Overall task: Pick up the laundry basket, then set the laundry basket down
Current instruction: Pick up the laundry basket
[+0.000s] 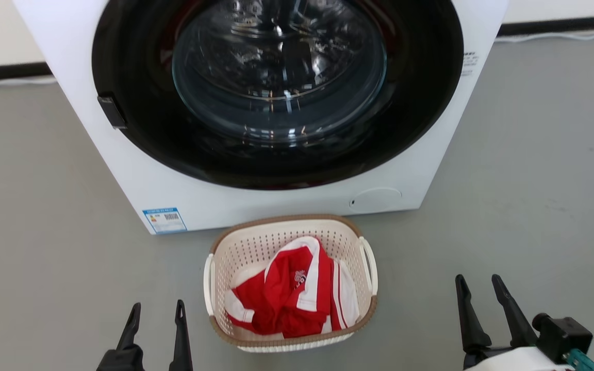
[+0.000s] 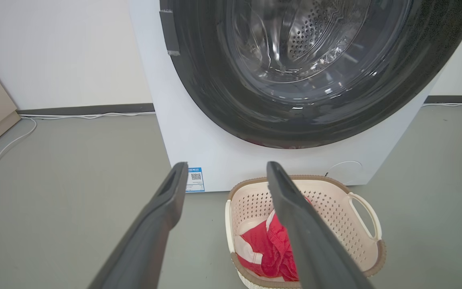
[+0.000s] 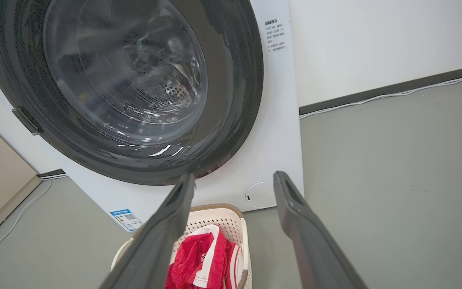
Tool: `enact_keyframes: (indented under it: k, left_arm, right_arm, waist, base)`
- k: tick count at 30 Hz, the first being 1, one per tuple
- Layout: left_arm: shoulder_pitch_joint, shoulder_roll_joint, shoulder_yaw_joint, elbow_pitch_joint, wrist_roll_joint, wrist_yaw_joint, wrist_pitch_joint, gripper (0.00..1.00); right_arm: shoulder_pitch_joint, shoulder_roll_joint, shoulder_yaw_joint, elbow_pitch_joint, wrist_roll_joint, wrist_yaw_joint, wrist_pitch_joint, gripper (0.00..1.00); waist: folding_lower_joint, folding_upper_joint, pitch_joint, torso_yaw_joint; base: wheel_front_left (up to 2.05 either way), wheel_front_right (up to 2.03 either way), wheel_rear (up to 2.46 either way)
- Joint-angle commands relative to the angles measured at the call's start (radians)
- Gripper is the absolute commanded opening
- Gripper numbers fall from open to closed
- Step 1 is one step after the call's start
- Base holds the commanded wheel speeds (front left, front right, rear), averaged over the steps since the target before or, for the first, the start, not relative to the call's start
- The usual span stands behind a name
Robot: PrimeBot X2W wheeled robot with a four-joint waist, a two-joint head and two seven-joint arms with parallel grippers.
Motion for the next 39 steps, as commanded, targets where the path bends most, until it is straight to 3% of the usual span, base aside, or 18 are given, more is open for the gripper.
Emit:
enact_keyframes:
  k: [1, 16, 39]
  left_arm:
    - [-0.056, 0.003, 0.027, -0.017, -0.001, -0.006, -0.006, 1.00]
    - [-0.267, 0.004, 0.035, 0.137, -0.010, -0.054, -0.006, 1.00]
    - [-0.768, 0.003, 0.003, 0.622, -0.054, -0.129, -0.006, 1.00]
  right_arm:
    - [-0.054, -0.003, 0.018, -0.009, -0.019, 0.005, -0.009, 1.00]
    - [-0.260, -0.003, 0.007, 0.160, -0.065, 0.005, -0.009, 1.00]
    - [-0.728, -0.003, -0.004, 0.603, -0.141, 0.005, -0.009, 1.00]
  waist:
    - [0.0000, -0.0001, 0.018, -0.001]
    - [0.0000, -0.0001, 0.221, 0.017]
    - [0.0000, -0.0001, 0.633, 0.085]
  base:
    - [0.00, 0.00, 0.00]
    - [0.00, 0.00, 0.00]
    - [0.00, 0.00, 0.00]
